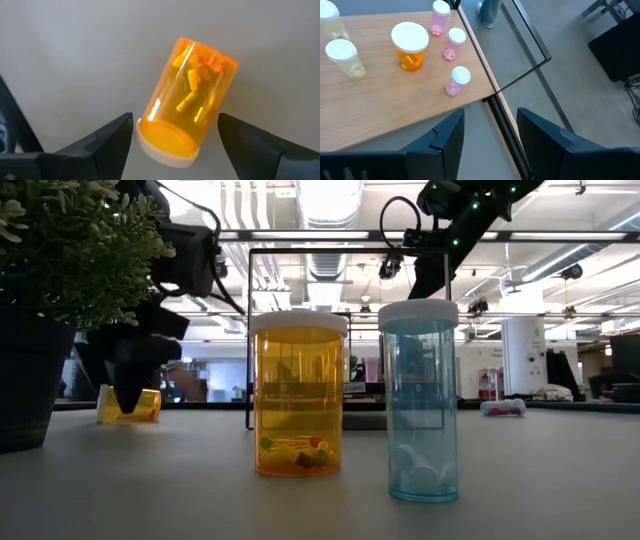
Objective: Pick and place medicine bottles onto shelf by color
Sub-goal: Put the top orange pill bottle on the shelf aligned with the other orange pill bottle
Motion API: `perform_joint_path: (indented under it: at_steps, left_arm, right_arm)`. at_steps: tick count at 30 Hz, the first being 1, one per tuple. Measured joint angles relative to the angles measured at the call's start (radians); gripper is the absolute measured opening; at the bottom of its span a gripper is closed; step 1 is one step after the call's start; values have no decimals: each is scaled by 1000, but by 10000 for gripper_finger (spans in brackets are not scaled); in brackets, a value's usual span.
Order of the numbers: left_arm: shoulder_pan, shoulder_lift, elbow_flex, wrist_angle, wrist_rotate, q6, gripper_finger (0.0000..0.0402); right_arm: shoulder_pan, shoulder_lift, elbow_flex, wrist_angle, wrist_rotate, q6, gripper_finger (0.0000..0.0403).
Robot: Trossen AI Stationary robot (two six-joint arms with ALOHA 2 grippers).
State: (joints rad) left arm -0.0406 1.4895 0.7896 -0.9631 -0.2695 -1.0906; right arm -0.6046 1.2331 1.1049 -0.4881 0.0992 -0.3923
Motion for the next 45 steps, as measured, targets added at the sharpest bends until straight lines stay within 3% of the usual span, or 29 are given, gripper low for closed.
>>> perform_joint_path:
  at_steps: [7,16,25,33,38,45]
  left_arm:
    - [0,0,-32,30,0,5,265]
    - [0,0,-45,39,2,5,191]
    - [2,0,-16,43,8,10,191]
    - [52,0,43,39,-3,199,191]
    - [117,0,95,39,-76,375,191]
    - [203,0,144,38,-107,498,191]
  right_arm:
    - [0,0,0,0,0,0,171]
    - [0,0,0,0,0,0,171]
    - [0,0,0,0,0,0,171]
    - [0,0,0,0,0,0,171]
    - [0,0,0,0,0,0,171]
    - [0,0,0,0,0,0,171]
